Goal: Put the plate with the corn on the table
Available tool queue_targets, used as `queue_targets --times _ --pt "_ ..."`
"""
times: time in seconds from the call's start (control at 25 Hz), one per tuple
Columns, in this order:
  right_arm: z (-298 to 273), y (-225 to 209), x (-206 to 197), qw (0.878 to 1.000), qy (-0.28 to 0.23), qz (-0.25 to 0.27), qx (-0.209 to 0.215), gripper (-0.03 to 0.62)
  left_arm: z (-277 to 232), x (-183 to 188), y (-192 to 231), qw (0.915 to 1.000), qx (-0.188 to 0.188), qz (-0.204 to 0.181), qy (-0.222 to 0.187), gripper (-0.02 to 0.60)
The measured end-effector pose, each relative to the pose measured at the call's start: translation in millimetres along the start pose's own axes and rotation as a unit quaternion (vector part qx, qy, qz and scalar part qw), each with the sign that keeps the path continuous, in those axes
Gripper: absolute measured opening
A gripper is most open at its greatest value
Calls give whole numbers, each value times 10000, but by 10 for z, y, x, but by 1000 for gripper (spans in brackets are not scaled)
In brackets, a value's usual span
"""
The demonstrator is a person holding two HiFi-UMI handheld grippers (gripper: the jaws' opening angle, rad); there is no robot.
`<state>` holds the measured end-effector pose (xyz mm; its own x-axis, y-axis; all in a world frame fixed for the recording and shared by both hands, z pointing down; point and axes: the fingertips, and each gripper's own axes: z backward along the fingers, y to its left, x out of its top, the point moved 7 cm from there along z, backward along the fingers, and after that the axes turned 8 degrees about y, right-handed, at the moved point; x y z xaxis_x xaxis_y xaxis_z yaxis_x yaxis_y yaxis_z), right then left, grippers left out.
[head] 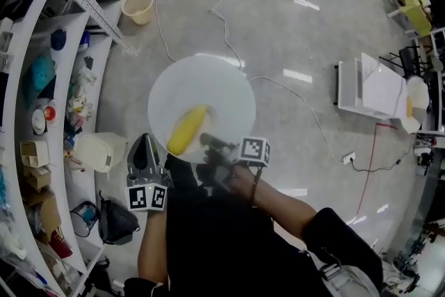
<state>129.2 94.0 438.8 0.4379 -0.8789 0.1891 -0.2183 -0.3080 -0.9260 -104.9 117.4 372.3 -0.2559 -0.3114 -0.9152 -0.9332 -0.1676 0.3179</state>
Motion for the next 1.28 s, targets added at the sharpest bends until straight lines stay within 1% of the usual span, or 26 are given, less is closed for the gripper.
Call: queue_targets --times 0.16,0.32,0.44,0.6,0.72,0.88,1.08,1.28 --pt "-139 -50 66 9999 -77 112 82 28 -78 -25 158 10000 -65 -15 61 2" --pt "-226 -90 60 9998 -123 -76 -111 28 -152 -26 288 9998 -147 -7 108 1" --pt "-322 -136 127 9999 -105 30 -10 28 -212 -45 371 9997 -202 -24 127 0" --pt "-401 -195 177 9999 -130 -25 -105 28 -261 -108 483 9996 -226 -7 181 0" --pt "-440 -251 241 9999 -103 89 -4 28 -315 -169 526 9995 -222 6 230 0" --pt "-491 -319 328 9999 -112 58 -71 28 -426 -233 554 9994 -231 44 244 0" --pt "-652 -397 466 9996 -86 253 -26 28 -549 -275 610 9993 -286 45 255 1" --pt "-799 -477 565 9998 -42 181 -105 28 -695 -331 704 9986 -354 136 356 2"
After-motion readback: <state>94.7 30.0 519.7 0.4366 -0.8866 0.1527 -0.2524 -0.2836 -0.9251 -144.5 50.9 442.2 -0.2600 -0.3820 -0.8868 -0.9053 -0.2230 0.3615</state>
